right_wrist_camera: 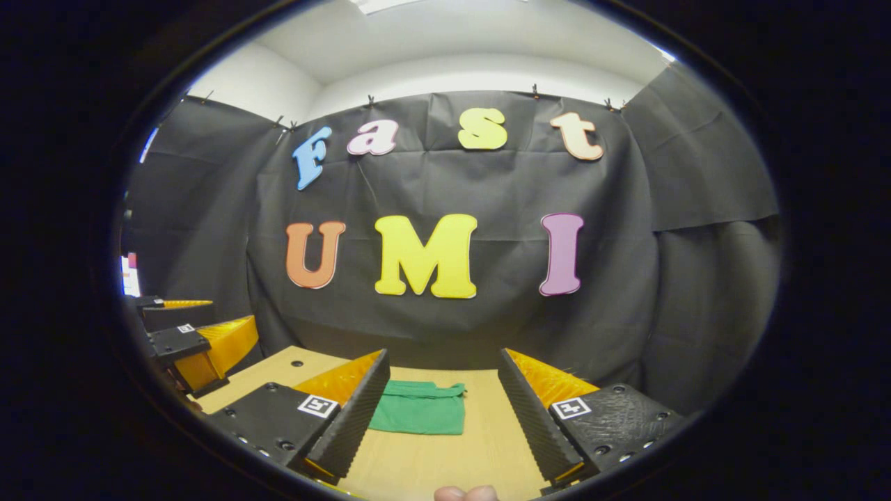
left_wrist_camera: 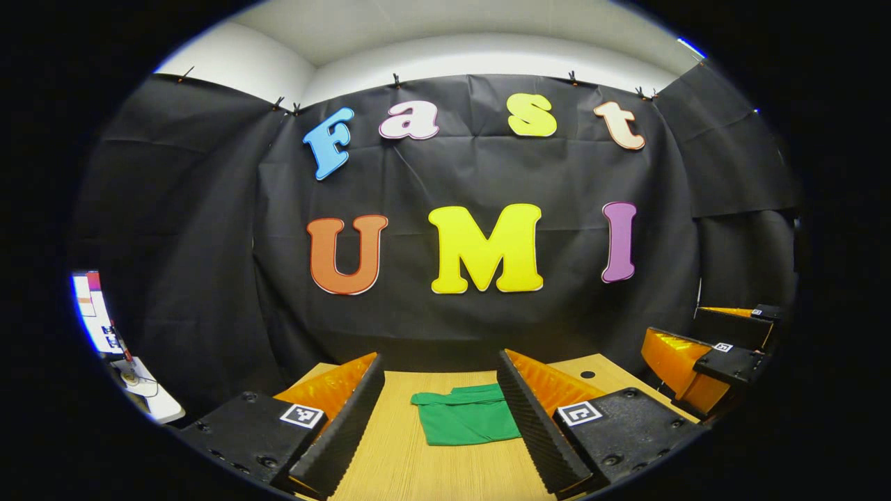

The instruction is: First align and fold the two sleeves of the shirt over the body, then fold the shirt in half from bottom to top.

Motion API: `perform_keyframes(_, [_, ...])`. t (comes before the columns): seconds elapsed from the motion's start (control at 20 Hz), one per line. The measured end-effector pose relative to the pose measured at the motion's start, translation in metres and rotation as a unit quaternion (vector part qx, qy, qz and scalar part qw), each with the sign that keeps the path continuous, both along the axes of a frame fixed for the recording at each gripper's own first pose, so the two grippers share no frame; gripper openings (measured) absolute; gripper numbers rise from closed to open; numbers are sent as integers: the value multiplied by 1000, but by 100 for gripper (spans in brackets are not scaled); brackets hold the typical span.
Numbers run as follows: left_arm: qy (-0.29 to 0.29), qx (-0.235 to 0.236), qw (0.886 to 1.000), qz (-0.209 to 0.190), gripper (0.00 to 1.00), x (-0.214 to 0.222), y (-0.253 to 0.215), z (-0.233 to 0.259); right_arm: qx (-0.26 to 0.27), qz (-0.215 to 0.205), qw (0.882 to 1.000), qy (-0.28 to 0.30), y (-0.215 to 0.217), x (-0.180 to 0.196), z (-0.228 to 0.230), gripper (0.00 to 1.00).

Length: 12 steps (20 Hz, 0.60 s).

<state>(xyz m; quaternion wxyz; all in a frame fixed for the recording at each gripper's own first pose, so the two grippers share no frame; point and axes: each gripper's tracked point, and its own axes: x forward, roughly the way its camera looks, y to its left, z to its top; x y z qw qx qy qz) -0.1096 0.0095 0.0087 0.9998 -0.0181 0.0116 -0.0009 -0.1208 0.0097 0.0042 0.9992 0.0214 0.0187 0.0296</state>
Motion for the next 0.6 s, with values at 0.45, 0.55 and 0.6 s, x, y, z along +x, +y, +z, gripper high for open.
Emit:
perform_keyframes(0.45, [-7, -3, 1000, 7, 100, 6, -5, 7, -6, 4, 1000, 1, -7, 7, 3, 97])
perform_keyframes(0.55, [-13, -5, 1000, 3, 100, 5, -9, 11, -2, 3, 1000, -5, -8, 7, 8, 95])
perform_keyframes(0.6, [-14, -5, 1000, 2, 100, 7, -8, 11, -3, 2, 1000, -6, -9, 6, 7, 96])
